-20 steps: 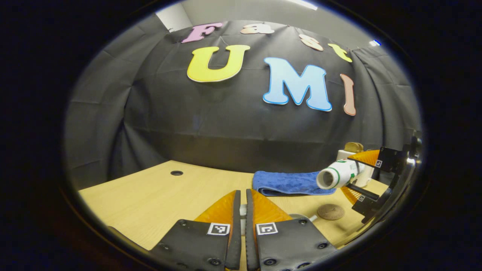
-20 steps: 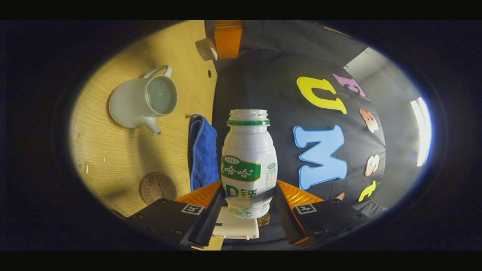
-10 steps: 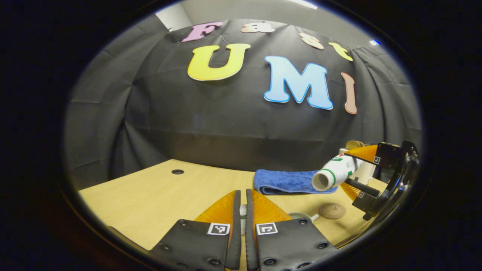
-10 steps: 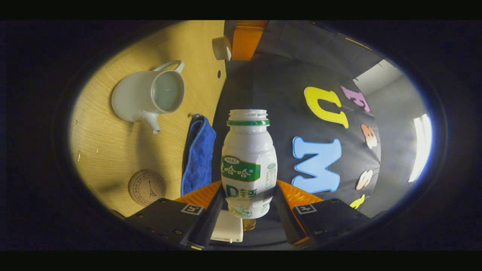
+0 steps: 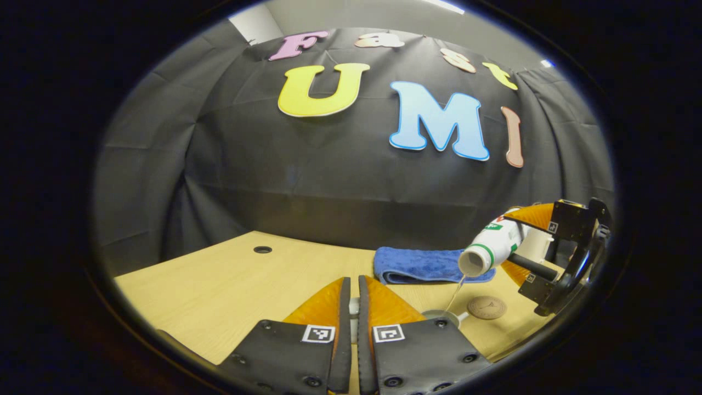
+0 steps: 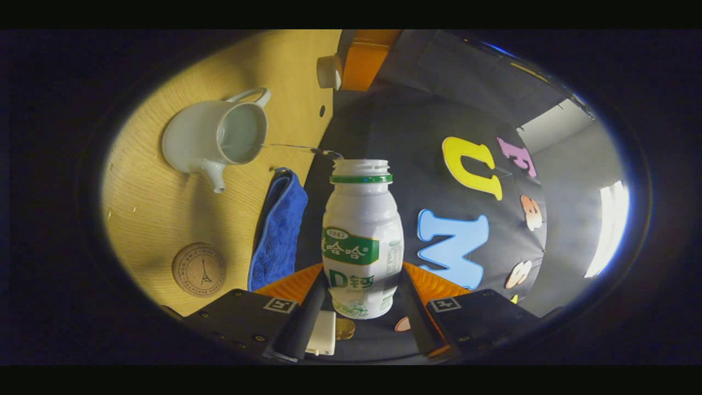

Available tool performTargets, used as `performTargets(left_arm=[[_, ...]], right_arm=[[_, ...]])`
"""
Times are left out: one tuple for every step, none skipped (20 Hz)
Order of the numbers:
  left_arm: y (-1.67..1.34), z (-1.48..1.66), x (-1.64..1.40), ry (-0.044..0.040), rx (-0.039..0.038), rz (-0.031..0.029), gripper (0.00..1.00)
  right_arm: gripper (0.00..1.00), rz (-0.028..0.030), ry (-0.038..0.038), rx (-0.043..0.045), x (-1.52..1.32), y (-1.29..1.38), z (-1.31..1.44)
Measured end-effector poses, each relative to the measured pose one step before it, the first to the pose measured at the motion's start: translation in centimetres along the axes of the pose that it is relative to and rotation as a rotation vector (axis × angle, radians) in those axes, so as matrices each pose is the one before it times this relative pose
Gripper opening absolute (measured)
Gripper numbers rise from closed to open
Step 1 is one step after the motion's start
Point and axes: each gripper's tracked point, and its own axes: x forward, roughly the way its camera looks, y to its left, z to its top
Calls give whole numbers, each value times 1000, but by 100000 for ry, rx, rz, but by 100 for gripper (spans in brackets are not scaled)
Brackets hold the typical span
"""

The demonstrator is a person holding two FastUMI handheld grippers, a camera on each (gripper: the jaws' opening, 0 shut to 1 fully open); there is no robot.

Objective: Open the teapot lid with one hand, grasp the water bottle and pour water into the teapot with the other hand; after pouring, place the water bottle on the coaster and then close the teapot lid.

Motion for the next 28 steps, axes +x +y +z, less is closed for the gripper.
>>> performTargets(left_arm=[[105,-161,-62,70,112,345,12],[73,32,-33,15,172,278,15],[43,25,72,37,130,169,12],[-3,55,104,120,31,79,15],[24,-116,1,169,-23,86,12],[128,-25,12,236,-56,67,15],[114,-178,-71,234,-80,174,15],[67,36,30,145,-162,108,15],[32,-21,57,150,-236,49,15],[94,8,-63,76,-274,159,15],[60,45,18,82,-272,84,12],[90,69,65,125,-280,26,15],[98,-171,-32,148,-197,97,15],[17,-33,31,216,-105,96,15],[59,-102,-47,136,-60,112,15],[-27,80,-11,125,-56,38,15],[10,-26,12,57,-79,27,15],[37,-97,13,103,-65,-29,15],[80,-59,-21,108,-54,46,15],[56,-45,-40,122,-3,28,15],[17,-44,-44,85,-38,7,15],[91,-9,37,52,-52,22,12],[-65,-47,19,61,-45,0,12],[-66,61,61,74,11,8,12],[82,-14,42,107,34,36,12],[-21,106,124,97,-26,14,12],[-4,-65,-60,132,-54,-86,12],[-40,-13,1,123,-5,-88,12]], right_arm=[[73,-297,-206,-461,29,-85,38],[73,-416,-177,-418,-42,-95,57],[73,-373,-319,-574,-33,-36,84],[73,-417,-362,-825,-68,-344,108],[73,-579,-596,-887,120,-393,152],[73,-518,-471,-940,310,-430,-171],[73,-433,-320,-744,253,-271,-23],[73,-54,-367,-596,101,-159,11],[72,-162,-280,-421,2,7,42],[73,-268,-239,-653,77,-124,26],[73,-333,-116,-684,25,-101,-36],[72,-148,-162,-700,-33,57,-35],[73,-269,-276,-829,96,-148,99],[73,-255,-136,-746,18,-50,20],[73,-141,-159,-466,36,30,-37],[73,-116,-127,-352,-15,-27,-16],[73,-265,-35,-561,50,-86,-100],[73,-507,-234,-937,-46,-132,22],[73,-626,-257,-1292,27,-149,22],[73,-674,-283,-1356,-7,-118,53],[73,-472,-287,-1121,92,-114,-48],[73,-219,-255,-885,-17,-25,-40],[73,-269,-190,-746,38,-18,4],[73,-308,-140,-768,16,-127,1],[73,-208,-261,-659,91,-182,26],[72,-67,-269,-678,-30,18,-7],[72,-245,-333,-908,101,-52,52],[73,-302,-290,-1357,-90,-8,89]])
